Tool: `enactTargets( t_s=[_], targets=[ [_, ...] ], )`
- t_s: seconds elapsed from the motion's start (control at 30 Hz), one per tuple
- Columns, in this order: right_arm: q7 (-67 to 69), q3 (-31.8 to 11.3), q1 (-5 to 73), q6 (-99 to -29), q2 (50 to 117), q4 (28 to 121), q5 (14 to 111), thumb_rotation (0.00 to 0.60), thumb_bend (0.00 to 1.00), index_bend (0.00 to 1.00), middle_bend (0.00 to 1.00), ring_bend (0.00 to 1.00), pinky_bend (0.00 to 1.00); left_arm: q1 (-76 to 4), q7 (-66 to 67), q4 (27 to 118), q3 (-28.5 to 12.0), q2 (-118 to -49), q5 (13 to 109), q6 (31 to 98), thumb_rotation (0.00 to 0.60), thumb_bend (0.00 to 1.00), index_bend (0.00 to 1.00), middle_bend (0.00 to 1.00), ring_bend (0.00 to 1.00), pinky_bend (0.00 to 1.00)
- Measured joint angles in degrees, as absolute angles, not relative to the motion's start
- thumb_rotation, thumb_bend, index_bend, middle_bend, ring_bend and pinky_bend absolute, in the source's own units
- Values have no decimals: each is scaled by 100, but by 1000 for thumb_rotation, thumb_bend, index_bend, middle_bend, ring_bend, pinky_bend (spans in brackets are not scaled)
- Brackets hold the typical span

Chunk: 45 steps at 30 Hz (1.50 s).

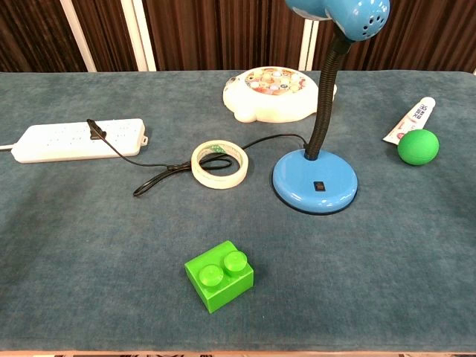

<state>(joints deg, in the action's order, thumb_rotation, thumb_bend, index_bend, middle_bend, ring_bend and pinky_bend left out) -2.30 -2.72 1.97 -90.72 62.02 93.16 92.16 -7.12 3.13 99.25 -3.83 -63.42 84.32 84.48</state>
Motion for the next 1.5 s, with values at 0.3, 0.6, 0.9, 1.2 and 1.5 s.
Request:
enactTargets(
  t_s=[0.3, 0.6, 0.9, 1.2, 1.5],
  targets=[
    [-261, -268, 188, -9051, 6213, 9352, 9175, 600, 305, 0, 53, 65, 0, -709, 338, 9942, -387, -6338, 8421, 8453, 600, 497, 173, 36, 0, 0],
    [-195, -282, 178, -9051, 6193, 9423, 9125, 600, 304, 0, 54, 124, 131, -701, 330, 9965, -410, -6341, 8384, 8469, 600, 497, 173, 37, 0, 0],
    [-8, -264, 161, -9016, 6150, 9559, 9084, 600, 305, 0, 190, 389, 370, -702, 339, 10000, -445, -6345, 8310, 8464, 600, 497, 173, 37, 0, 0],
    [258, -85, 261, -8587, 6048, 9726, 9161, 600, 538, 7, 442, 525, 526, -699, 334, 10003, -498, -6333, 8224, 8475, 600, 497, 173, 37, 0, 0],
    [-12, -98, 821, -7484, 6115, 9994, 8973, 600, 613, 2, 598, 670, 638, -707, 371, 10055, -495, -6333, 8213, 8451, 600, 496, 173, 37, 0, 0]
  ],
)
